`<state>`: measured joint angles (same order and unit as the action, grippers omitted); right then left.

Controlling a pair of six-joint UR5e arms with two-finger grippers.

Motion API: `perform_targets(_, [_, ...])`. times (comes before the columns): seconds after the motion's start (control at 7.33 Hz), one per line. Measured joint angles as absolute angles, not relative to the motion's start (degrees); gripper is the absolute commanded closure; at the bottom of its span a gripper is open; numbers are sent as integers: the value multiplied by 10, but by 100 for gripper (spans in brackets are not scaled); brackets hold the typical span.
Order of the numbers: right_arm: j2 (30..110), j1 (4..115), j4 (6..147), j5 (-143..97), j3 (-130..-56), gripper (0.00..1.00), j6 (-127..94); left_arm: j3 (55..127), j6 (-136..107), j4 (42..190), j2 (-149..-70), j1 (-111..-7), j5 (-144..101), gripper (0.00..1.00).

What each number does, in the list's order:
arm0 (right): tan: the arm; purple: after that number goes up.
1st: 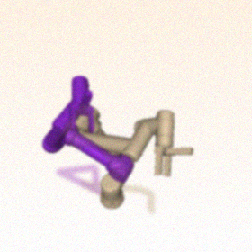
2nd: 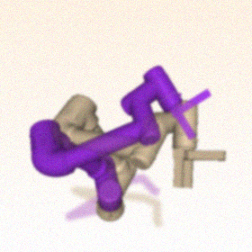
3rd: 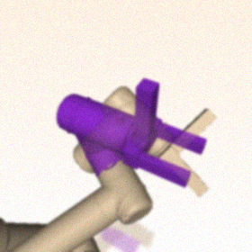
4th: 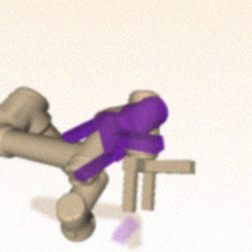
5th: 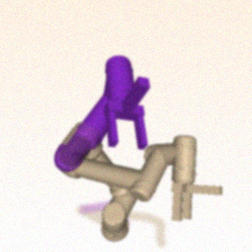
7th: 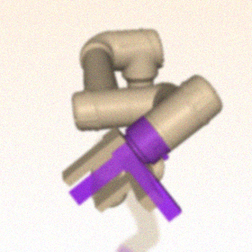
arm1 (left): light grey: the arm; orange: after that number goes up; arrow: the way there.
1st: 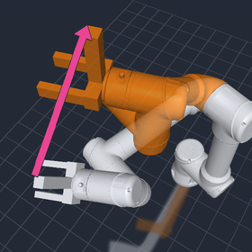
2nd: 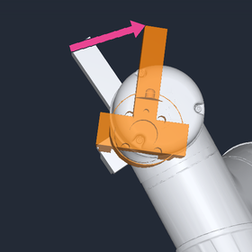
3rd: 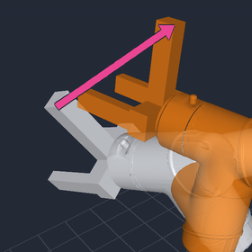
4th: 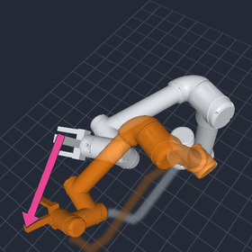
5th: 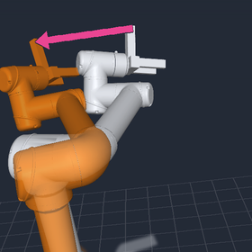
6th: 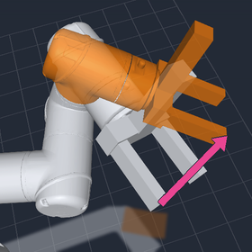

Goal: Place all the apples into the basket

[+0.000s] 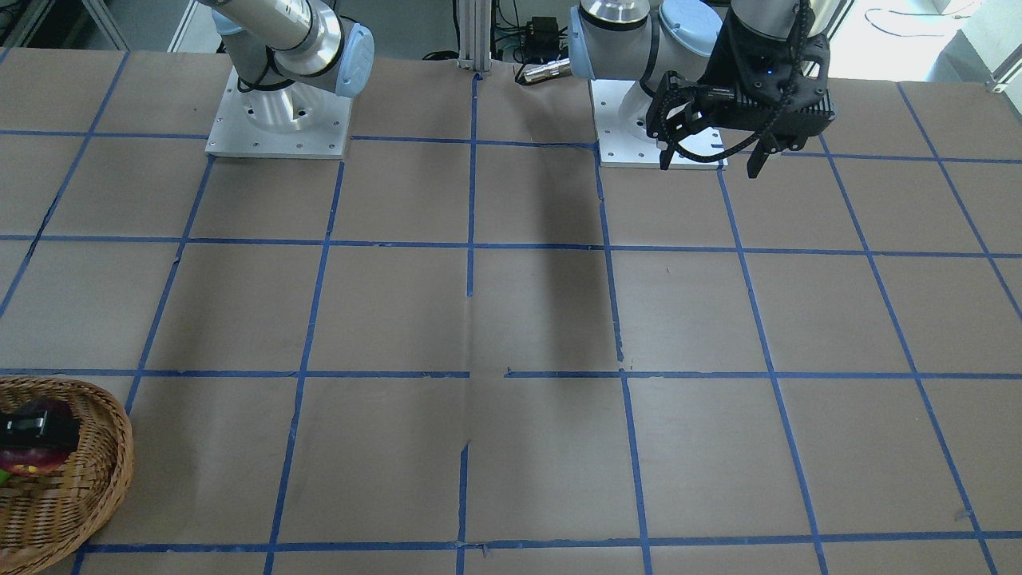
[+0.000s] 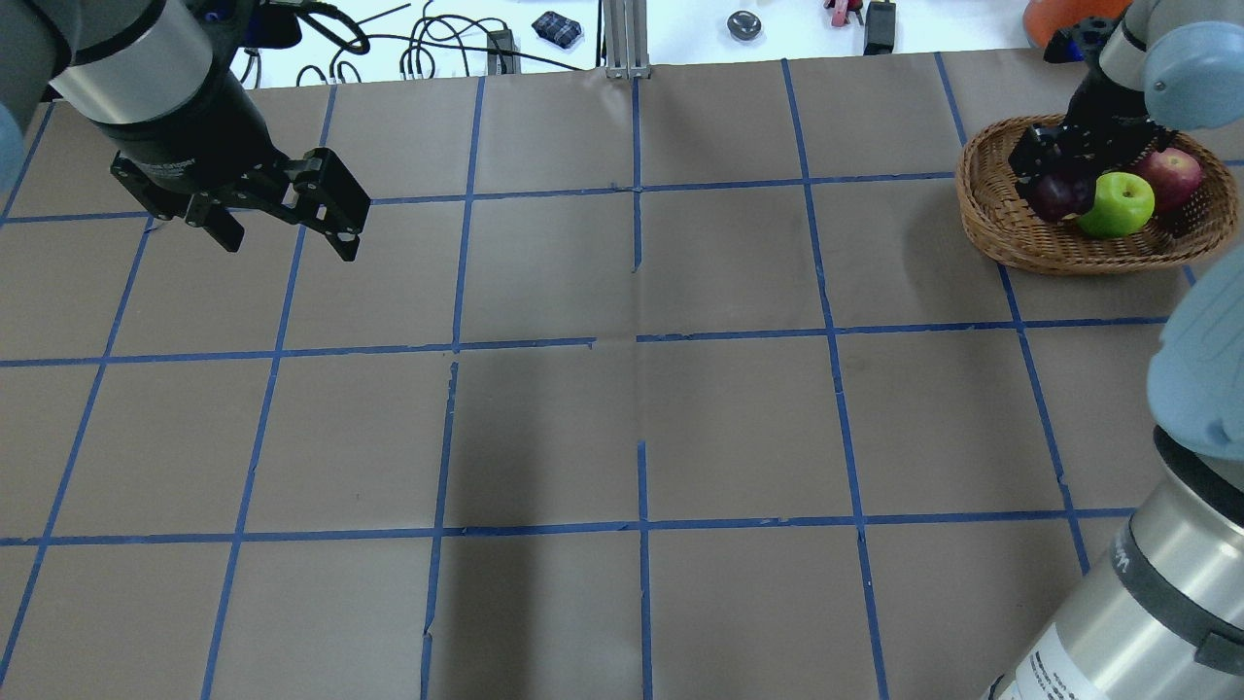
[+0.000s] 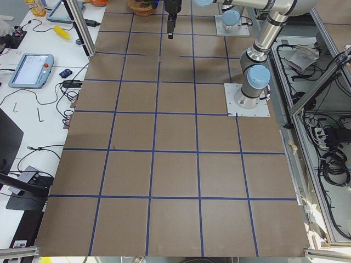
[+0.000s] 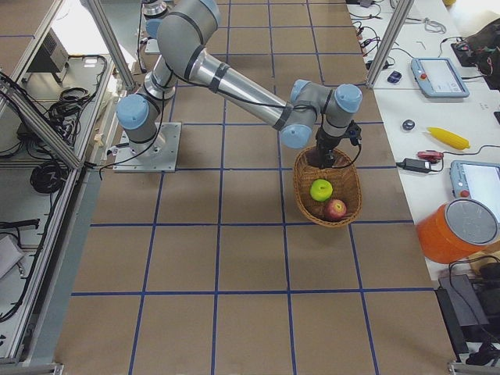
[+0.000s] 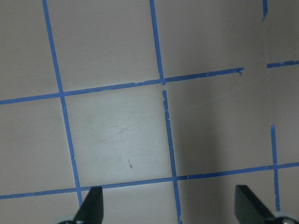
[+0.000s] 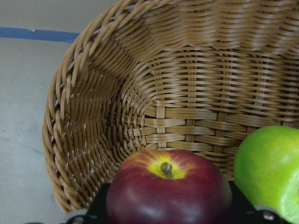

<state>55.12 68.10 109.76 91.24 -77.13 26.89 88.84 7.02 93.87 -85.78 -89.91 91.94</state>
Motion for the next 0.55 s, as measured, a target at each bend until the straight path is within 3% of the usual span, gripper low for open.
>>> perform_targets(0.14, [539,681,1113,913,-771,7,267,888,70,939,-858,-899,919,0])
perform_targets(0.27, [533,680,1123,913,-772,0,267,889,70,939,-858,-899,919,0])
perform_targets(0.55, [536,680,1115,915,-770,0,266,889,70,939,-858,-899,920,0])
